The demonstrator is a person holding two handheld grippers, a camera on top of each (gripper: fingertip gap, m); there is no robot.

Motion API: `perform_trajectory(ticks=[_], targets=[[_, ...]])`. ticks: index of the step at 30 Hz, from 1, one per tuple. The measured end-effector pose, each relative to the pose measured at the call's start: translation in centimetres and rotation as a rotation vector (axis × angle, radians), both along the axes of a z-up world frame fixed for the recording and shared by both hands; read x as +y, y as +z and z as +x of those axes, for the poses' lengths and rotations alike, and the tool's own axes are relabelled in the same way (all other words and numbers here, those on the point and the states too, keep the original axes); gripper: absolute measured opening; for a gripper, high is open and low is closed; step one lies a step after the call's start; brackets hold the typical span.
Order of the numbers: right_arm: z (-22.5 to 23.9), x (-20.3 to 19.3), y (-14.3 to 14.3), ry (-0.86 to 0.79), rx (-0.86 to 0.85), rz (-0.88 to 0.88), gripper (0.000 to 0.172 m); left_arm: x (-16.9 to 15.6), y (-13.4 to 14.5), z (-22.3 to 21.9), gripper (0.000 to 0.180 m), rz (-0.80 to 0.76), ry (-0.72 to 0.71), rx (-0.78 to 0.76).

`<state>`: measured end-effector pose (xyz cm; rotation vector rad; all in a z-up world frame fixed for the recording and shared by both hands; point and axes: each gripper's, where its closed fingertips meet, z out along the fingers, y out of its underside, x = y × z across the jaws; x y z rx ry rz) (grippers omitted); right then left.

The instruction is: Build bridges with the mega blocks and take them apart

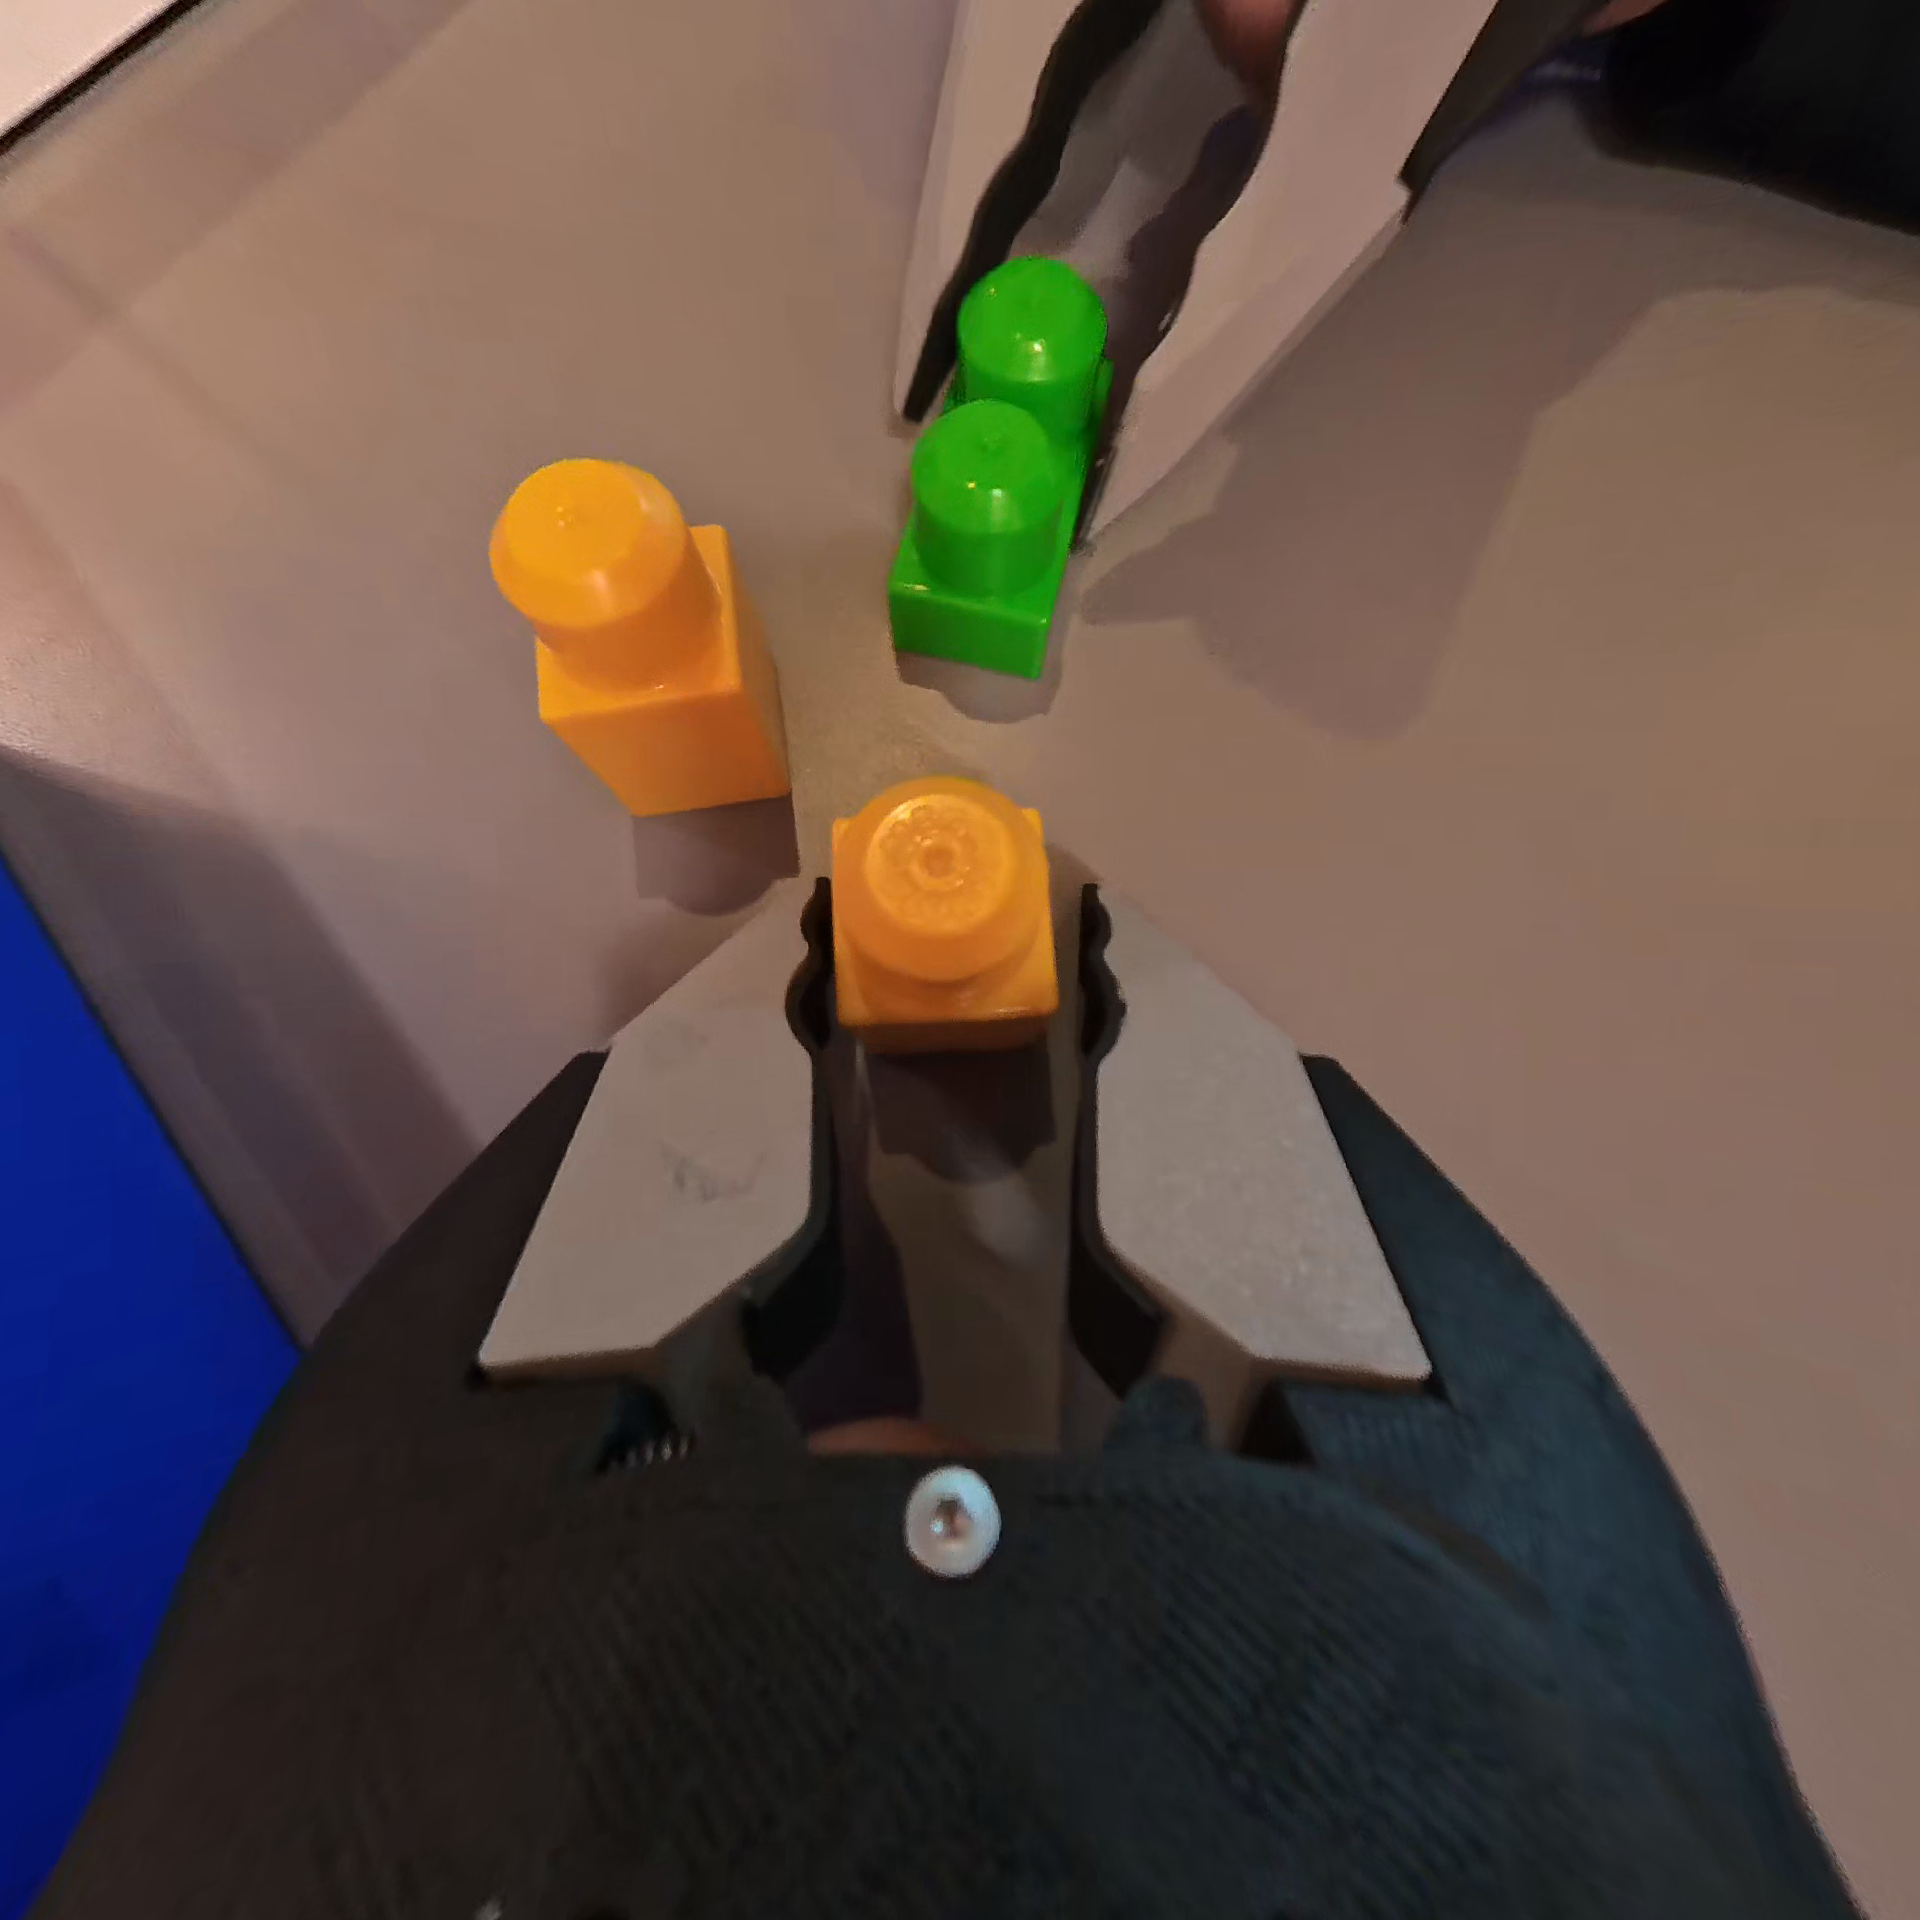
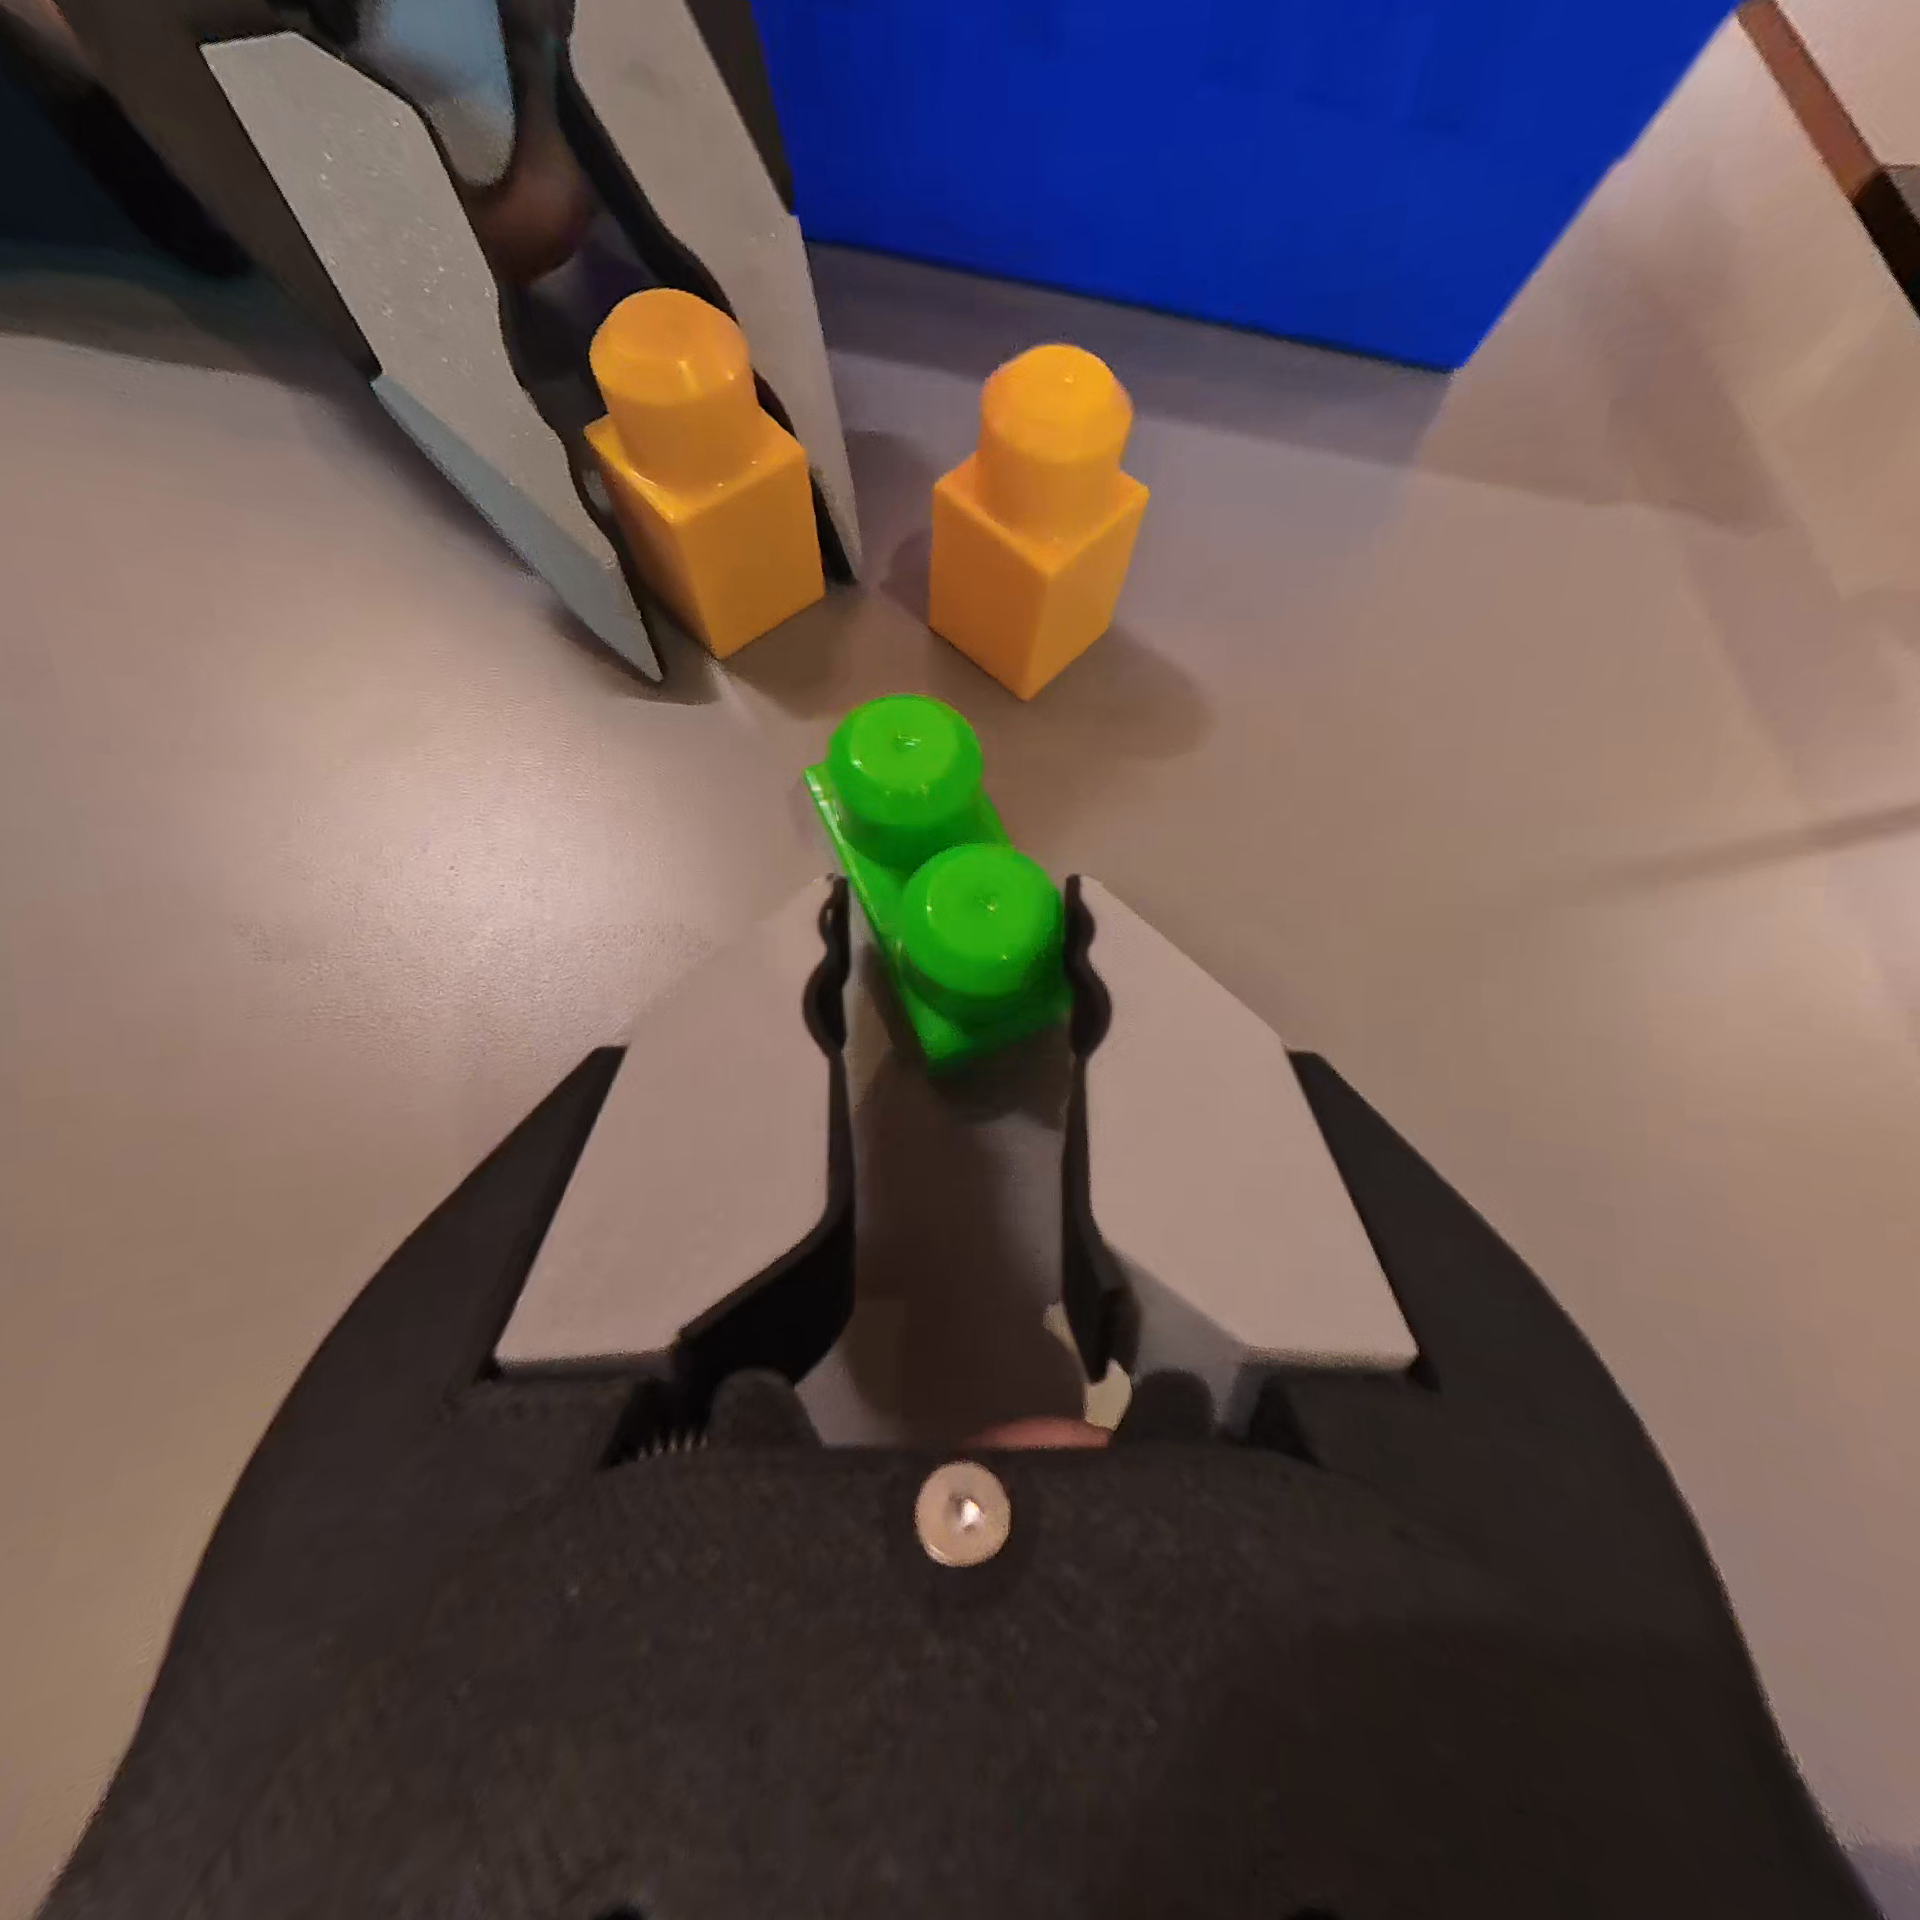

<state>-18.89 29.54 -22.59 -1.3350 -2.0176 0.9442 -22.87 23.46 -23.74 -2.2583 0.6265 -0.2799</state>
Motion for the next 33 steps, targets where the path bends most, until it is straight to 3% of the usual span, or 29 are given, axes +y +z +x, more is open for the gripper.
perform_trajectory(ticks=[7, 9, 13, 15, 18, 20, 26, 33], targets=[[-0.6, -1.3, -0.1, 0.04, -0.009, -0.001, 0.032, -0.1, 0.1, 0.0, 0.047, -0.001, -0.003, -0.027], [-0.8, -1.3, 0.1, 0.024, 0.005, -0.009, 0.045, -0.2, 0.1, 0.0, 0.051, -0.001, 0.003, -0.025], [-1.0, -1.5, -0.7, 0.037, -0.039, 0.008, 0.041, -0.4, 0.0, -0.1, 0.059, 0.006, 0.021, -0.001], [-1.1, -1.9, -1.3, 0.052, -0.078, 0.014, 0.032, -0.2, 0.0, -0.4, 0.054, 0.007, 0.047, -0.008], [-1.4, -1.7, -1.3, 0.026, -0.078, 0.015, 0.032, 0.1, 0.1, -1.2, 0.037, 0.008, 0.109, -0.016], [-1.5, -1.7, -0.5, 0.012, -0.045, -0.035, 0.032, 0.1, 0.1, -1.2, 0.036, 0.01, 0.106, -0.009], [0.1, -2.6, 5.5, 0.072, 0.139, -0.246, 0.032, -0.4, 0.4, 1.7, 0.035, -0.087, -0.071, -0.099], [1.7, -4.5, 7.2, 0.118, 0.103, -0.197, 0.032, 0.0, 1.6, 5.8, 0.035, -0.16, -0.279, -0.116]])
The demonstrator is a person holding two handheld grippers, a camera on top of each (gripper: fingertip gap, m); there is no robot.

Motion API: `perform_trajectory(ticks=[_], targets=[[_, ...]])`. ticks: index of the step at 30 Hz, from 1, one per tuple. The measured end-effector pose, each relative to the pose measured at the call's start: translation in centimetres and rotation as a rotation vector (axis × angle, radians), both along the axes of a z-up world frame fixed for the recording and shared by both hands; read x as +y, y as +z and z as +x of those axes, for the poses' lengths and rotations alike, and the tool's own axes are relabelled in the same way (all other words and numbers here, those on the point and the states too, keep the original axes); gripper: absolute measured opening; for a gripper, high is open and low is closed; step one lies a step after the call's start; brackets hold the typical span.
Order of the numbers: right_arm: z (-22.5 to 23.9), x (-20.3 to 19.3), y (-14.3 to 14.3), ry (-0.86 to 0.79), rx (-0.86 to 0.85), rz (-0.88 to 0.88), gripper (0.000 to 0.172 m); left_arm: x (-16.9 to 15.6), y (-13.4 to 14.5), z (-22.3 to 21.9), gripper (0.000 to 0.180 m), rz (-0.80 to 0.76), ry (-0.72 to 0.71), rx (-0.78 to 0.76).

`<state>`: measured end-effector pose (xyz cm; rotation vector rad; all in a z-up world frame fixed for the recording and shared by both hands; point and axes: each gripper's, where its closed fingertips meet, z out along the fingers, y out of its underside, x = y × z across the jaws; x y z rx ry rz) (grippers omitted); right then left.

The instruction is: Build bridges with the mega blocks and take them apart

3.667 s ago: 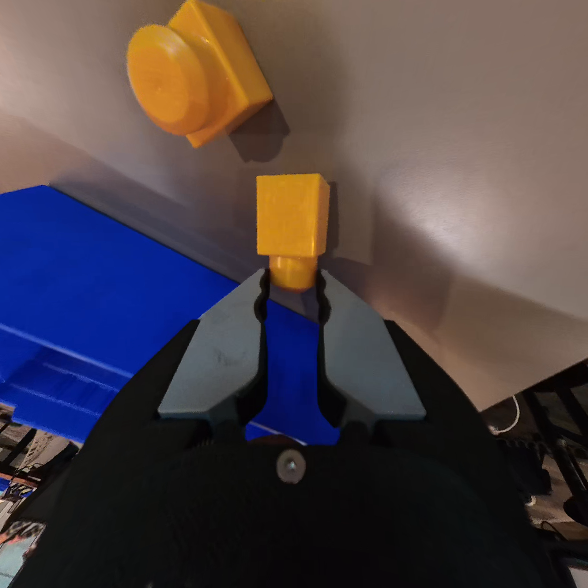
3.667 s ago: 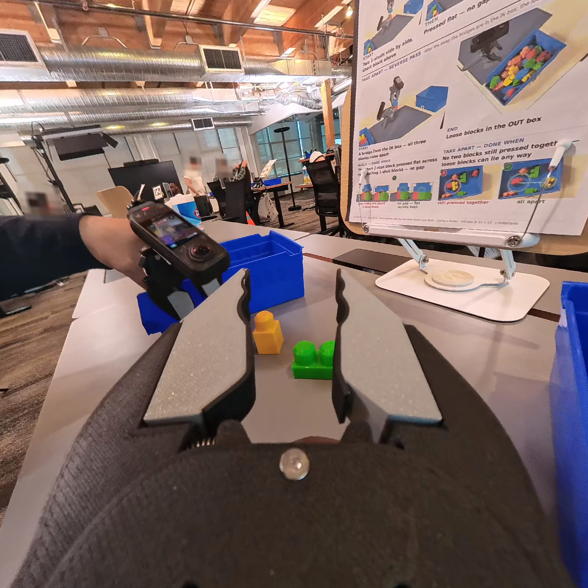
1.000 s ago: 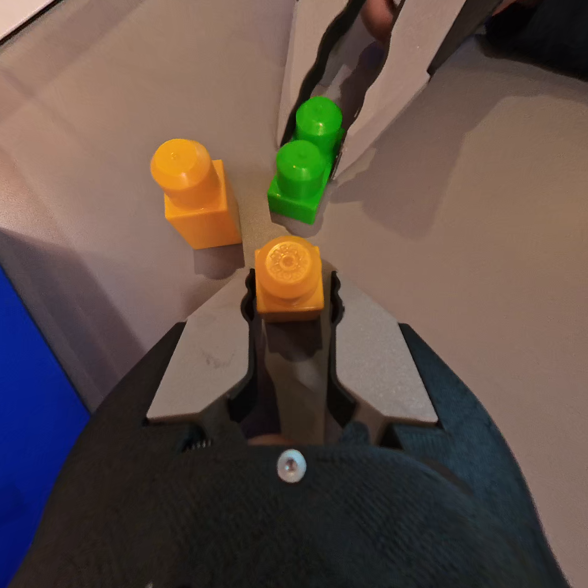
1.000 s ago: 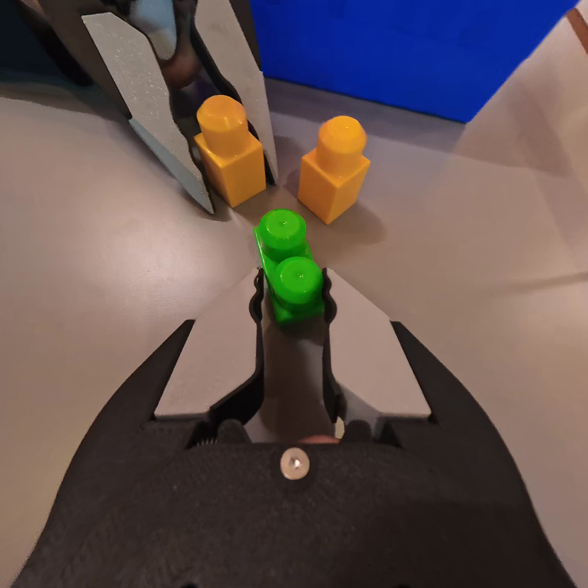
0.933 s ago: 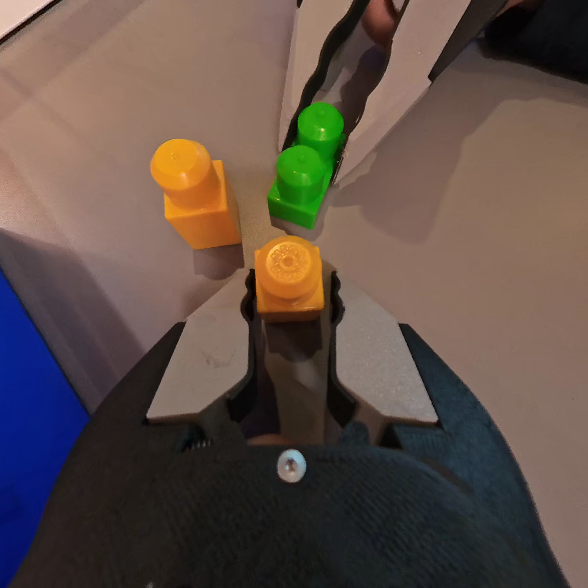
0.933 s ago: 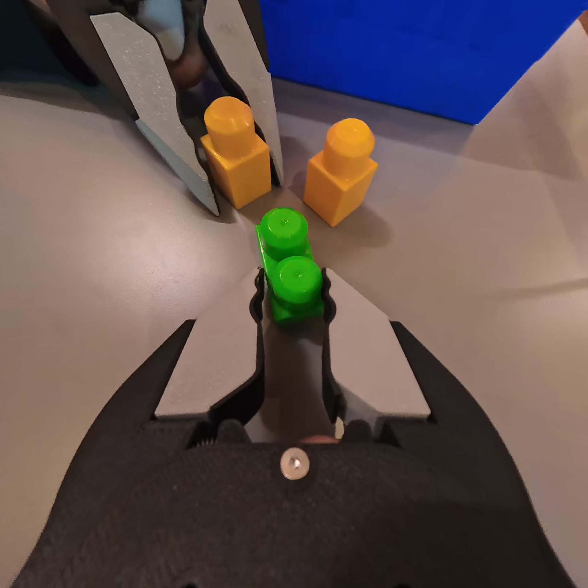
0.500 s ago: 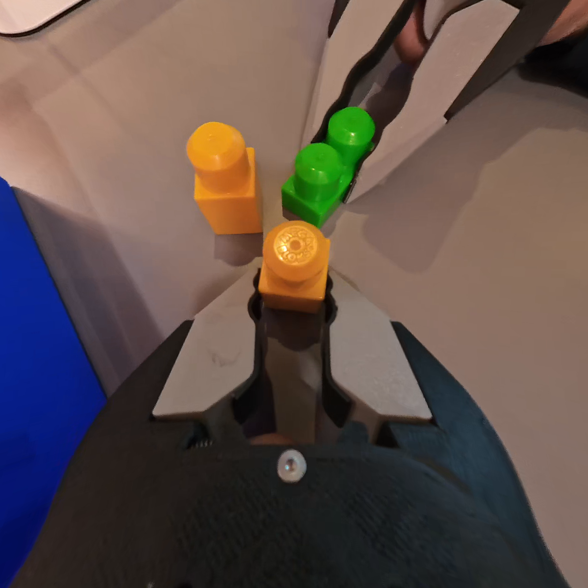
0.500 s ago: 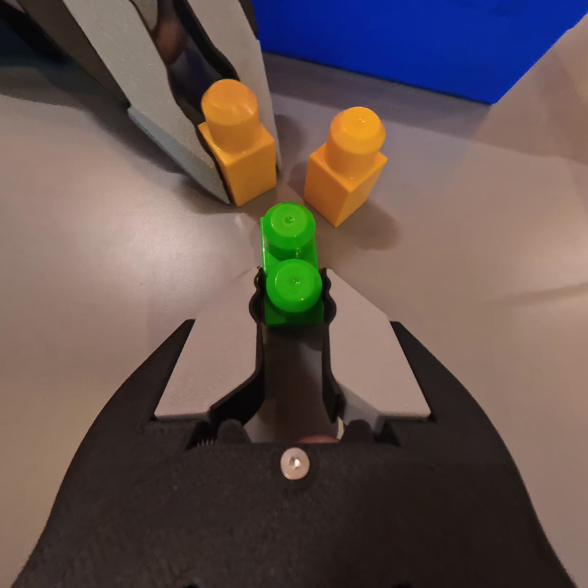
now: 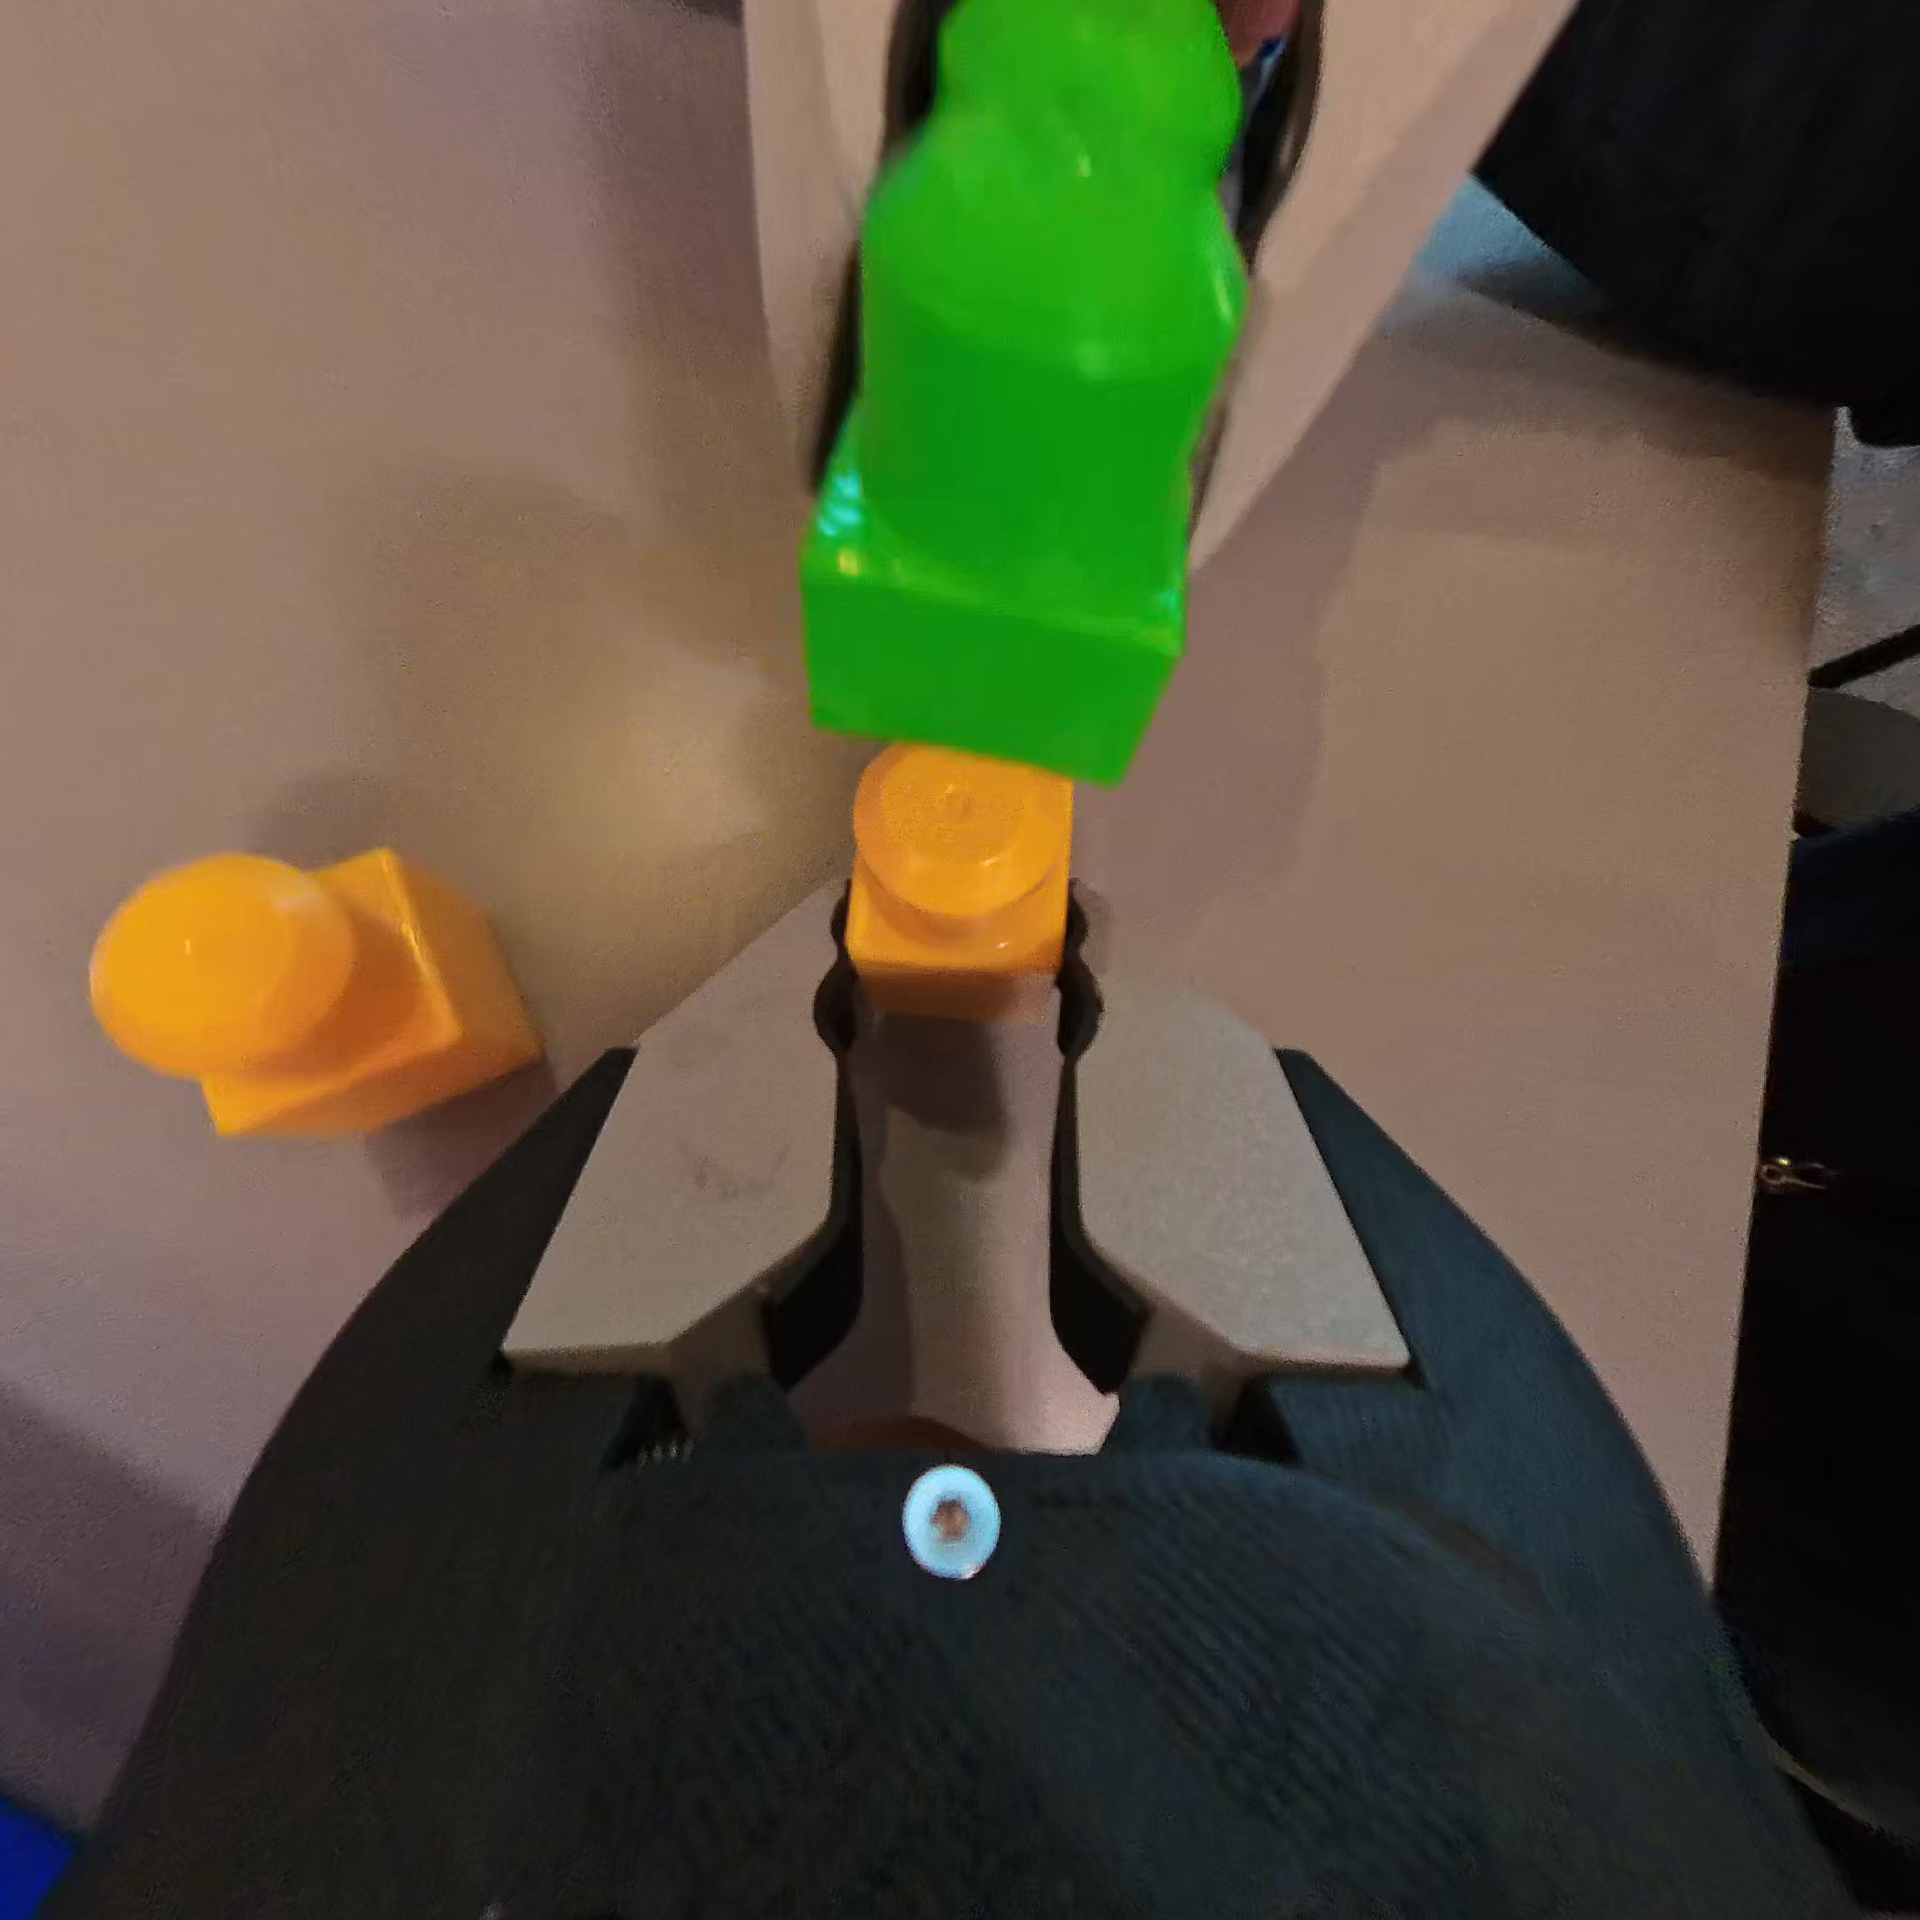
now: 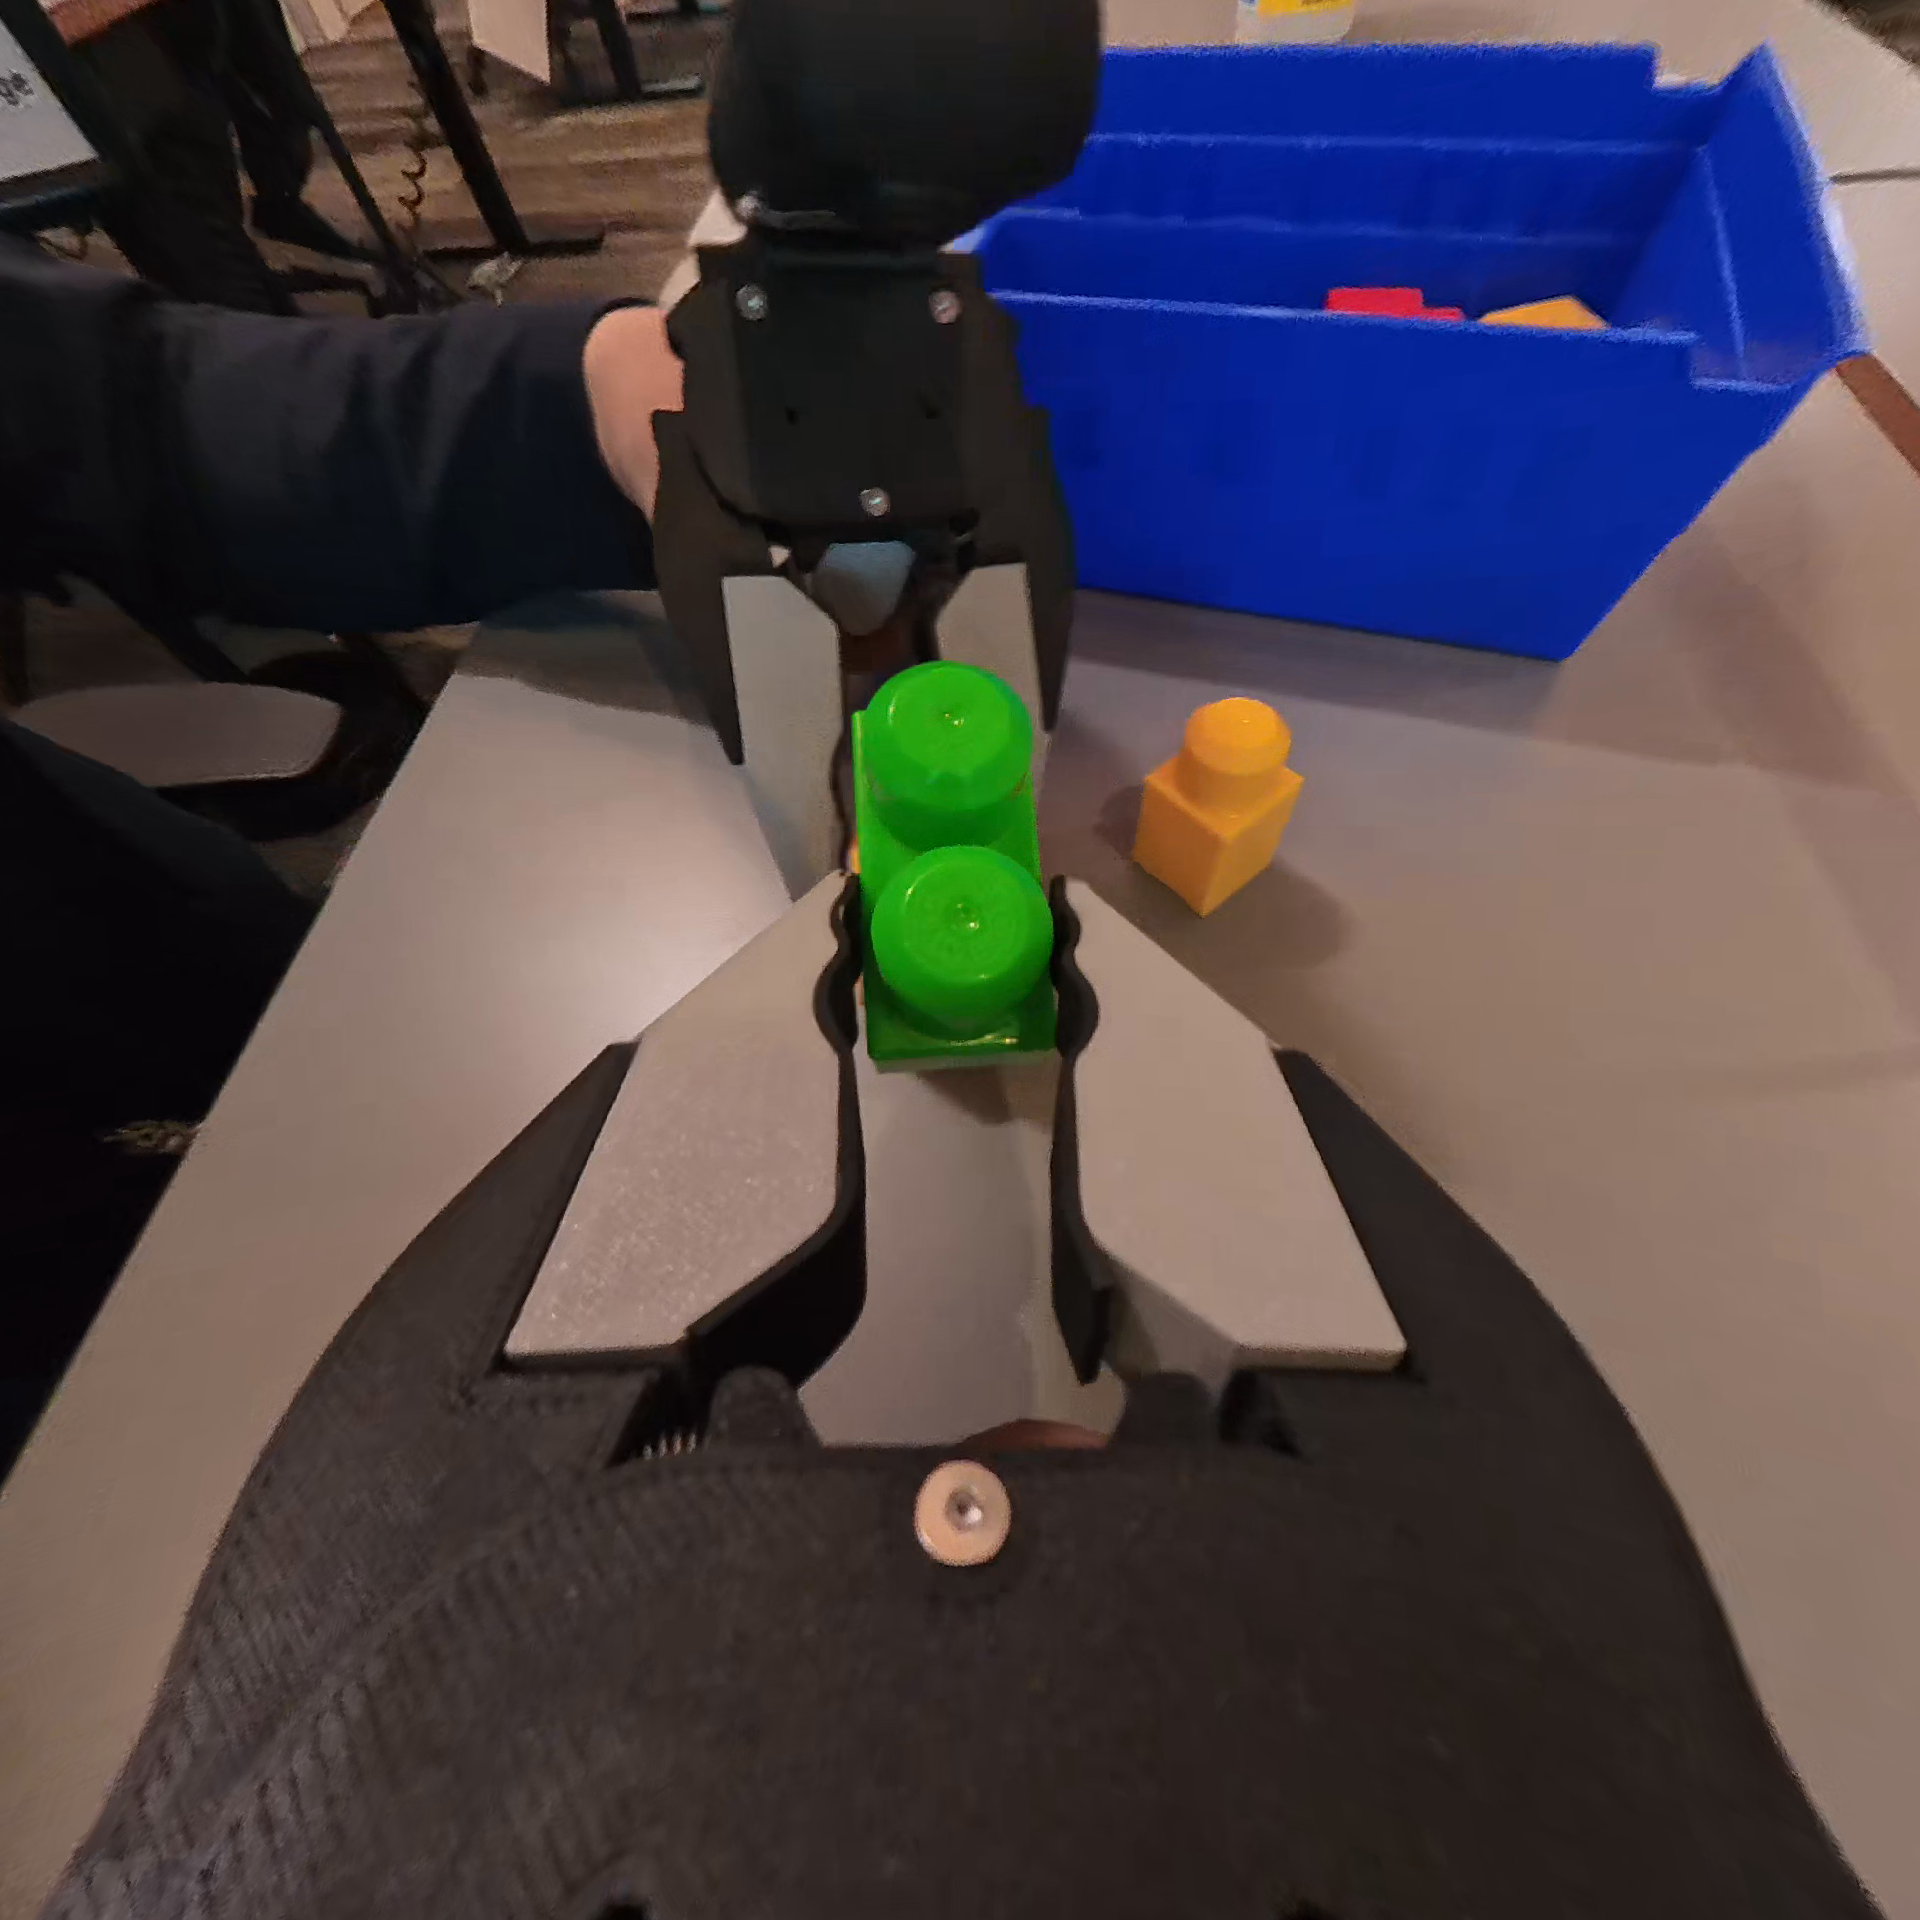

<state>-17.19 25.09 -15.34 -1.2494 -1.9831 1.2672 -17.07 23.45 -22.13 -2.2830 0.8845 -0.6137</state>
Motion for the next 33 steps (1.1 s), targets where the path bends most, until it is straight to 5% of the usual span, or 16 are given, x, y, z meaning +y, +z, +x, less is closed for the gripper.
perform_trajectory(ticks=[15, 21, 33], targets=[[1.1, -0.8, -3.7, 0.025, -0.223, 0.096, 0.032, 0.2, -0.9, 1.5, 0.035, 0.012, -0.05, 0.028], [1.7, -1.7, -3.4, 0.091, -0.177, 0.168, 0.032, -0.8, -0.8, 2.7, 0.034, -0.015, -0.093, -0.031], [0.4, -2.8, -3.4, 0.088, -0.169, -0.014, 0.032, -0.6, -1.0, 2.7, 0.034, -0.012, -0.083, -0.03]])
